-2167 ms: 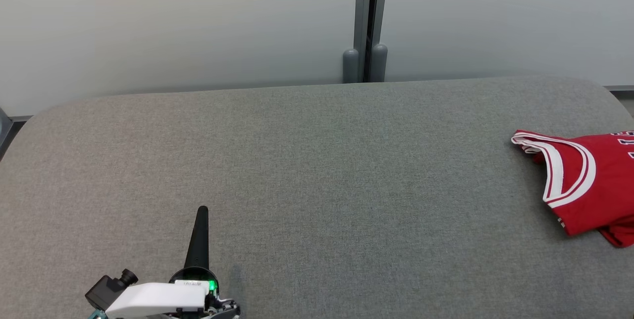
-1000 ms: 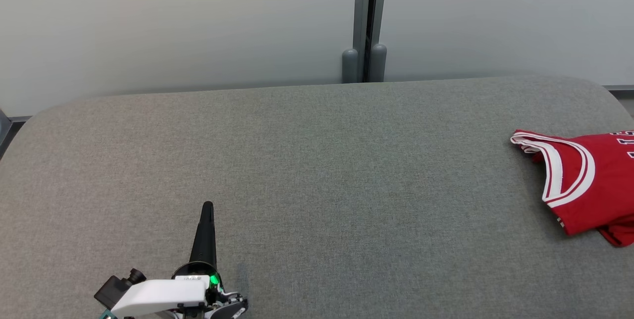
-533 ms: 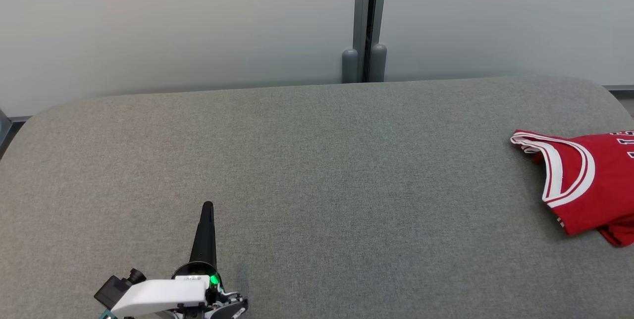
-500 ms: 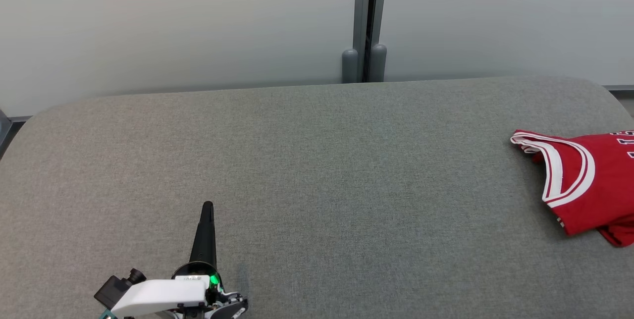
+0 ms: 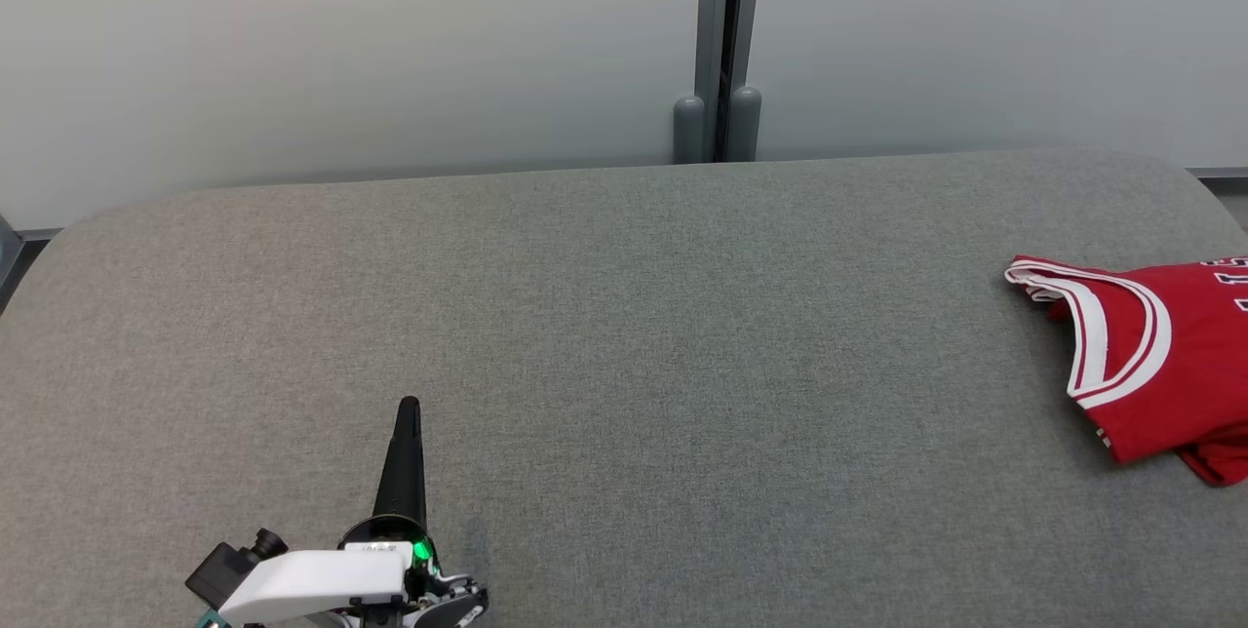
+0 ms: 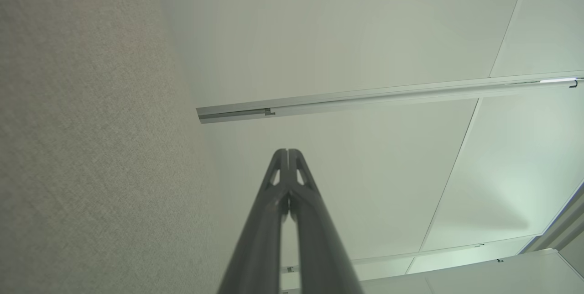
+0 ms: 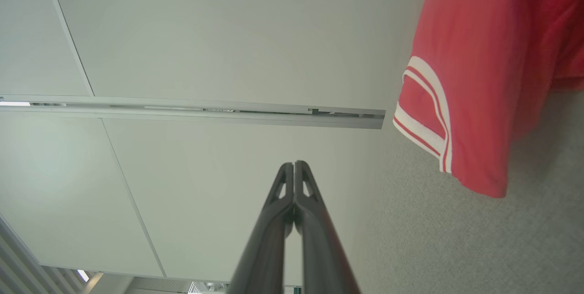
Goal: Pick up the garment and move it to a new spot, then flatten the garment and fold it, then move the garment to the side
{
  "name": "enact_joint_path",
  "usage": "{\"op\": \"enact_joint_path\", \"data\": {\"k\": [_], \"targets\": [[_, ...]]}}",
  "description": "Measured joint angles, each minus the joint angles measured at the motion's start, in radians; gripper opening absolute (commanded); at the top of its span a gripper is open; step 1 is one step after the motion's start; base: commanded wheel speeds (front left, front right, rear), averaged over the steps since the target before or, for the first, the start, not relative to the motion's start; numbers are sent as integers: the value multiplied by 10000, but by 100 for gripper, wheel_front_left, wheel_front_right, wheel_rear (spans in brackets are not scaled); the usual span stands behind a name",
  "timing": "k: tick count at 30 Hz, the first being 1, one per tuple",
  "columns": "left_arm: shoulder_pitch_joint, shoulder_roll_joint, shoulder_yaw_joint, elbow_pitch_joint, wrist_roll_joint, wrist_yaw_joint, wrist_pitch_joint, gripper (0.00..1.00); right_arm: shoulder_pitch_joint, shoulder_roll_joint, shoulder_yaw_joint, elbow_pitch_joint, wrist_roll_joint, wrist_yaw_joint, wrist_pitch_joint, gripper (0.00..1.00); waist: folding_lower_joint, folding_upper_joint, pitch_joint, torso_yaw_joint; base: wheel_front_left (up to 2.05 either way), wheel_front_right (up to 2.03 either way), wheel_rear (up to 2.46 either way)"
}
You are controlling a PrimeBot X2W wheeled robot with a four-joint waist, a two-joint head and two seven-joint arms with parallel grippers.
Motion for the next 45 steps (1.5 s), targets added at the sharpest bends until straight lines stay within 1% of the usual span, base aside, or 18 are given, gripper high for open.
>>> {"op": "enact_joint_path", "data": {"k": [45], "targets": [[0, 0, 0, 2, 0, 0, 0, 0, 0, -4, 2, 0, 0, 0, 0, 0, 0, 1, 0, 0, 0, 0, 0]]}}
